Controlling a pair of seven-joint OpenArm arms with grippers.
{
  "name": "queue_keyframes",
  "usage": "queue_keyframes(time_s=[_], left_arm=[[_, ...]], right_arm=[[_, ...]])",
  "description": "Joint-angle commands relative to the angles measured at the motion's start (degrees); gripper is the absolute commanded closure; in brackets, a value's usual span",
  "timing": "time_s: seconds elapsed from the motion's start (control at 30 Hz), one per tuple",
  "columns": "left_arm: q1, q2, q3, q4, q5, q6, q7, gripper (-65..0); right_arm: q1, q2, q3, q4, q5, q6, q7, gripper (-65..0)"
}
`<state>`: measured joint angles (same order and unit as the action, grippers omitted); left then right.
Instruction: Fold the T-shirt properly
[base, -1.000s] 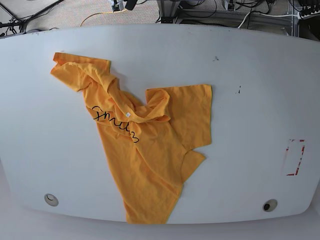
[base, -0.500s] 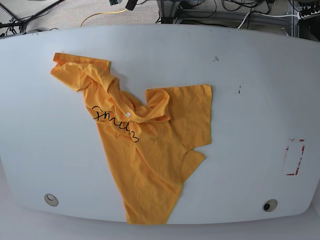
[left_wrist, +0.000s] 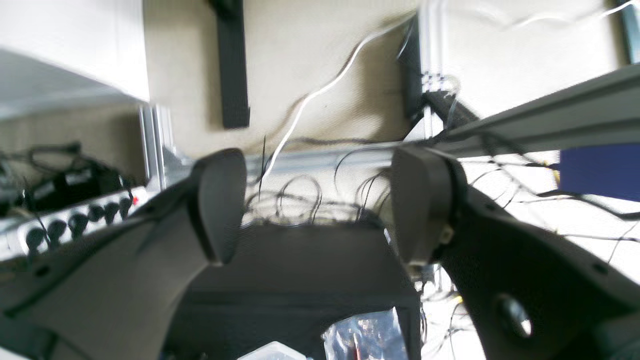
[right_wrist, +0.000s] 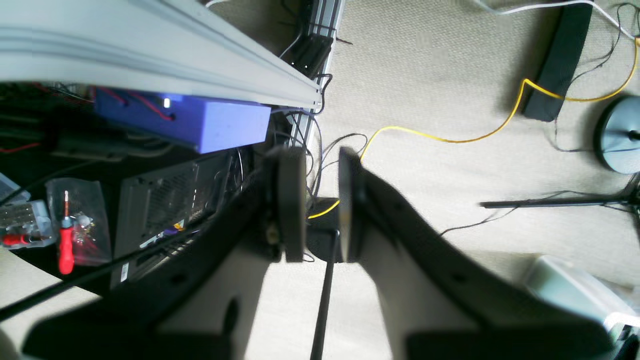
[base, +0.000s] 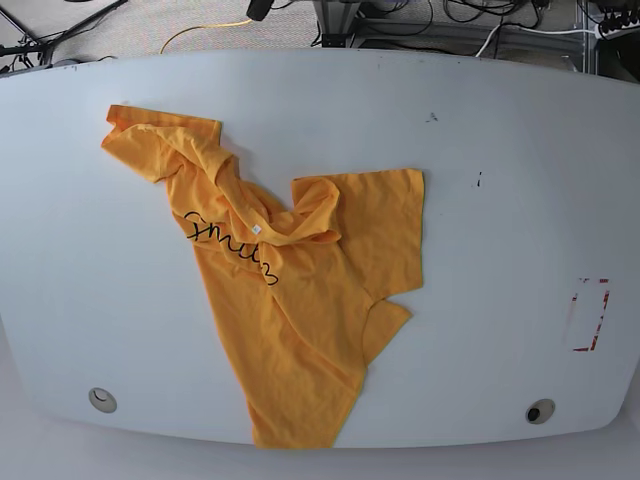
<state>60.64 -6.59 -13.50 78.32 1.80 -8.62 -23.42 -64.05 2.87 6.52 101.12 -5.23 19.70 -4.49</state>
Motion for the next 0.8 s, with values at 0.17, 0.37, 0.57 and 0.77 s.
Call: queue_keyframes(time_s=[0.17, 0.37, 0.57, 0.77], left_arm=[[6.9, 2.4, -4.5, 12.9, -1.6, 0.6, -1.1, -41.4], [11.3, 2.4, -5.2, 23.0, -4.0, 0.5, -1.1, -41.4], [13.8, 2.5, -5.3, 30.6, -4.0, 0.5, -1.1, -41.4], [13.7, 2.4, -5.2, 33.2, -4.0, 0.5, -1.1, -41.4]], right_arm=[[-6.3, 0.2, 0.0, 7.9, 0.4, 0.3, 1.0, -10.1], [-9.0, 0.2, 0.2, 12.4, 0.4, 0.3, 1.0, -10.1], [-9.8, 0.0, 0.2, 14.5, 0.4, 0.2, 1.5, -10.1], [-7.6, -0.1, 0.4, 15.1, 0.4, -0.1, 1.5, -10.0]])
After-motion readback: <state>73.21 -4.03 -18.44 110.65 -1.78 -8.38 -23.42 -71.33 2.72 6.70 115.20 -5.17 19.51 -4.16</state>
